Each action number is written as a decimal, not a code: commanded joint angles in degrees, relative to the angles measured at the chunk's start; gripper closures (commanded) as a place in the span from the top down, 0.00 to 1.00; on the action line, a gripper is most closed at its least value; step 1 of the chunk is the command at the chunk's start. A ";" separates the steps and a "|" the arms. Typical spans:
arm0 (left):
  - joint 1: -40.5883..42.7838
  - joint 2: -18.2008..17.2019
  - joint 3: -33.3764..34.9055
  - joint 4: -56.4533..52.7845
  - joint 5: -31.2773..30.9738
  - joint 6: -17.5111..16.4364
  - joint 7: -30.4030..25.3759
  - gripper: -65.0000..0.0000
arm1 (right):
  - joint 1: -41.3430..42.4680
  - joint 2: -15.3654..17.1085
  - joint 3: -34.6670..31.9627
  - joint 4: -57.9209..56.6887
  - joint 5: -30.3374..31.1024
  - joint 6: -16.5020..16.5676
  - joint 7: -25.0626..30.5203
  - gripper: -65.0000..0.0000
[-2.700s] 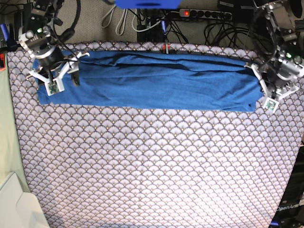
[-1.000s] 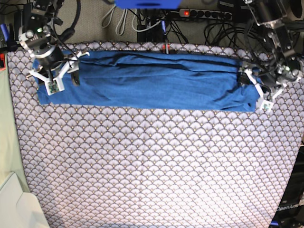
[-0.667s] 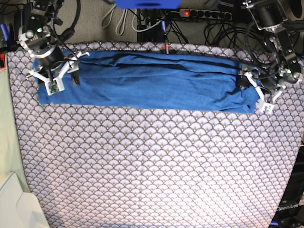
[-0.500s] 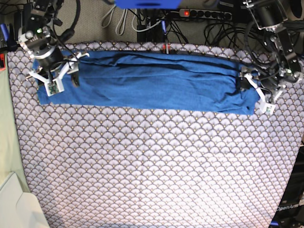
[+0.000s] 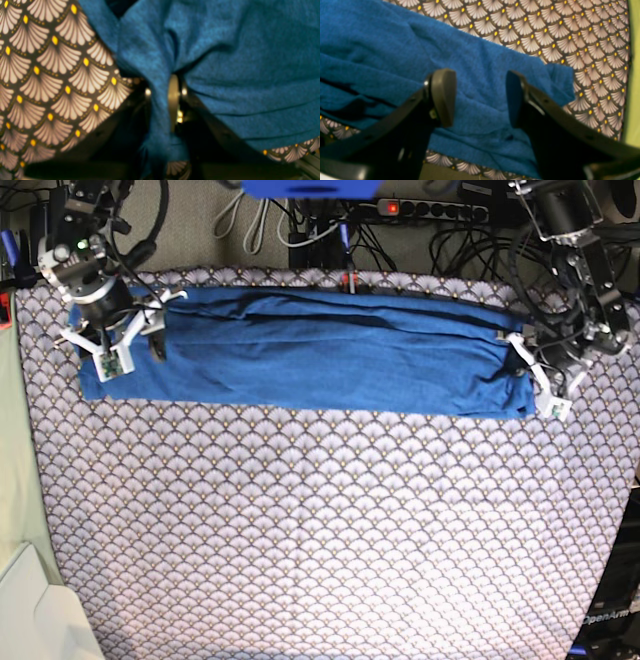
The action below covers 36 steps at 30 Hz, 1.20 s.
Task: Fold the T-shirt properly
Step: 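Grasp the shirt's end edge with the left gripper, then fold the shirt end toward the right gripper with the left gripper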
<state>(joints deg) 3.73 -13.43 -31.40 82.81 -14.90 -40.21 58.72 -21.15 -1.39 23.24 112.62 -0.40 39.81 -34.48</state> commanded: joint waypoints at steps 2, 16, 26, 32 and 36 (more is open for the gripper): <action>-0.25 -0.50 -0.21 4.18 0.43 0.21 0.05 0.01 | 0.09 0.38 0.18 0.92 0.71 0.19 1.29 0.51; -1.48 7.15 -0.12 27.04 2.72 0.21 13.33 0.00 | 0.18 0.38 0.01 -2.33 0.71 0.19 1.29 0.36; -1.31 15.76 6.47 30.82 13.97 0.21 14.47 0.00 | 1.15 0.46 0.01 -6.73 0.62 0.19 1.38 0.03; -1.57 19.89 14.91 30.82 23.20 0.21 13.94 0.00 | 1.15 0.55 0.18 -6.38 0.54 0.19 1.38 0.03; -1.57 22.43 22.30 30.82 31.20 0.21 13.85 0.00 | 1.15 1.96 0.18 -6.38 0.54 0.19 1.38 0.03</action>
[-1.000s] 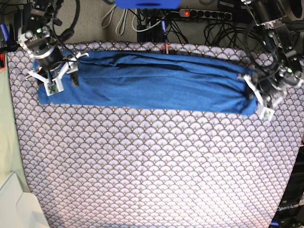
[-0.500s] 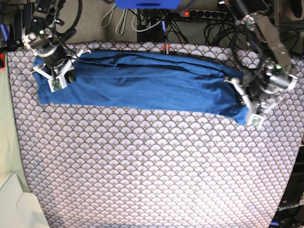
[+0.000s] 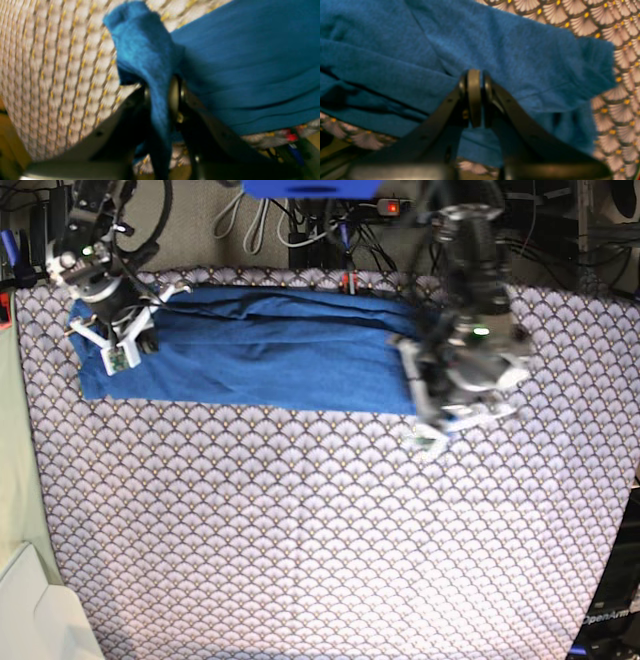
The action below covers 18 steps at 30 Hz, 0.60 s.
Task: Fold the T-shirt properly
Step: 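Fold the shirt end toward the right gripper with the left gripper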
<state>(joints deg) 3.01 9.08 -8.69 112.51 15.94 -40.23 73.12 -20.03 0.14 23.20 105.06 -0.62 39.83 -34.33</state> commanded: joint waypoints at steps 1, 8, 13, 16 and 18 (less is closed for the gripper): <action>-0.85 -0.08 1.79 1.12 2.91 0.23 -0.55 0.00 | 0.03 0.61 0.32 1.19 0.75 0.17 1.23 0.03; 0.03 -0.08 15.33 0.68 3.00 17.41 -0.64 0.00 | 1.09 2.89 0.40 1.27 0.67 0.17 1.23 0.03; 1.87 -0.08 20.25 0.94 -0.16 28.49 -0.55 0.00 | 1.35 4.30 1.37 1.36 0.67 0.17 1.23 0.03; 3.28 -0.08 22.45 1.12 -0.16 33.77 -0.55 0.00 | 1.35 4.47 1.37 1.36 0.67 0.17 1.32 0.04; 3.81 -0.08 23.06 1.12 -0.08 37.90 -0.55 0.00 | 1.35 5.18 1.37 1.36 0.67 0.17 1.40 0.04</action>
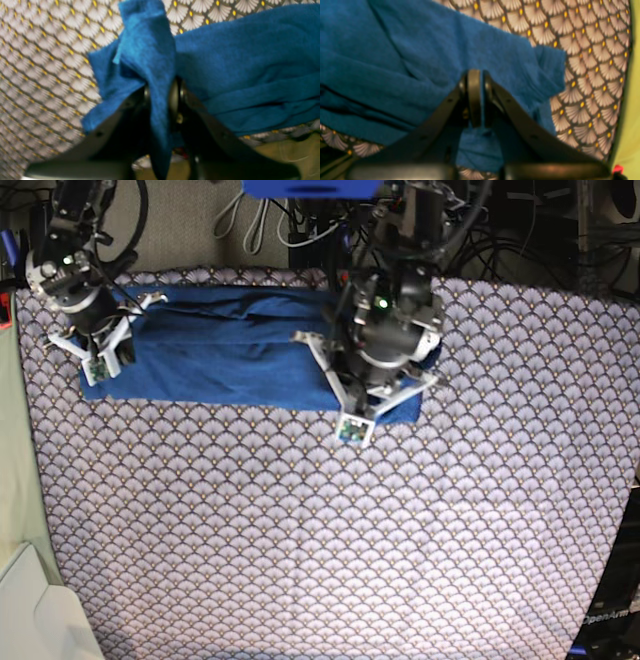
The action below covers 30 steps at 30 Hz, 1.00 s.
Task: Fold the T-shirt properly
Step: 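Fold the shirt end toward the right gripper with the left gripper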
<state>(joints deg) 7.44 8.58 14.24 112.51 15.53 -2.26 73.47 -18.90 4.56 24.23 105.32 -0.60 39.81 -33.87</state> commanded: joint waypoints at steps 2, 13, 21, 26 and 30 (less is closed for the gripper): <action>0.25 0.42 0.13 1.12 -0.01 4.86 -0.90 0.00 | 0.65 0.67 0.26 1.10 0.65 0.19 0.86 0.04; 1.66 0.42 1.98 0.68 -9.68 22.79 -1.96 0.00 | 1.27 0.50 0.17 1.01 0.65 0.19 0.68 0.04; 2.71 0.42 2.33 -0.11 -20.41 38.70 -8.81 0.00 | 1.27 0.67 0.17 1.01 0.65 0.19 0.68 0.04; 2.27 0.42 2.16 -4.51 -29.46 42.26 -11.45 0.00 | 1.27 0.67 0.17 1.01 0.65 0.19 0.68 0.04; 2.27 0.42 2.33 -5.30 -34.12 42.26 -13.38 0.00 | 1.27 0.67 0.17 1.01 0.65 0.19 0.68 0.04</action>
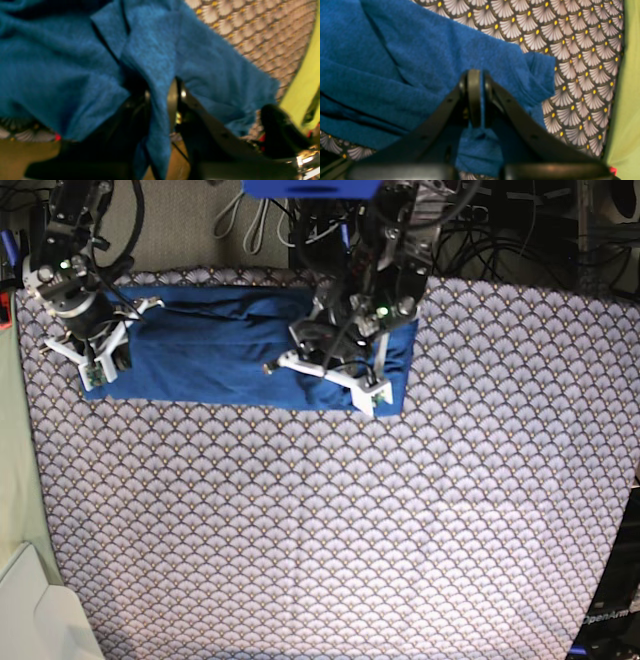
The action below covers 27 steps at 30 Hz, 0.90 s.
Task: Fold the T-shirt properly
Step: 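Fold the shirt end toward the right gripper with the left gripper, then press the folded end flat with the left gripper and release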
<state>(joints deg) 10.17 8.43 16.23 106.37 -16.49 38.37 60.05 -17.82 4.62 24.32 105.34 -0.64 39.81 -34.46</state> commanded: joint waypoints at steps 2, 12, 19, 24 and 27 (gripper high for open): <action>-0.46 0.57 0.25 0.75 -3.42 1.63 -0.40 0.00 | 0.20 0.61 0.08 0.99 0.69 0.19 1.27 0.04; -2.57 0.57 0.34 -0.21 -10.19 1.63 -0.23 0.00 | -0.15 0.61 0.08 0.99 0.69 0.19 1.27 0.04; -4.94 0.57 0.43 -4.78 -10.37 1.63 -0.14 0.00 | -0.24 0.52 0.08 0.99 0.69 0.19 1.27 0.04; -6.17 0.57 5.35 -5.05 -10.01 1.63 -0.23 0.00 | -0.33 0.43 0.08 0.99 0.69 0.19 1.27 0.04; -6.61 0.57 6.41 -5.05 -10.01 1.63 -0.23 0.01 | -0.33 0.34 0.08 0.99 0.69 0.19 1.27 0.04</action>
<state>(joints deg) 4.36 8.43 22.72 100.49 -24.99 38.76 59.99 -18.31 4.58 24.23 105.34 -0.64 39.81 -34.48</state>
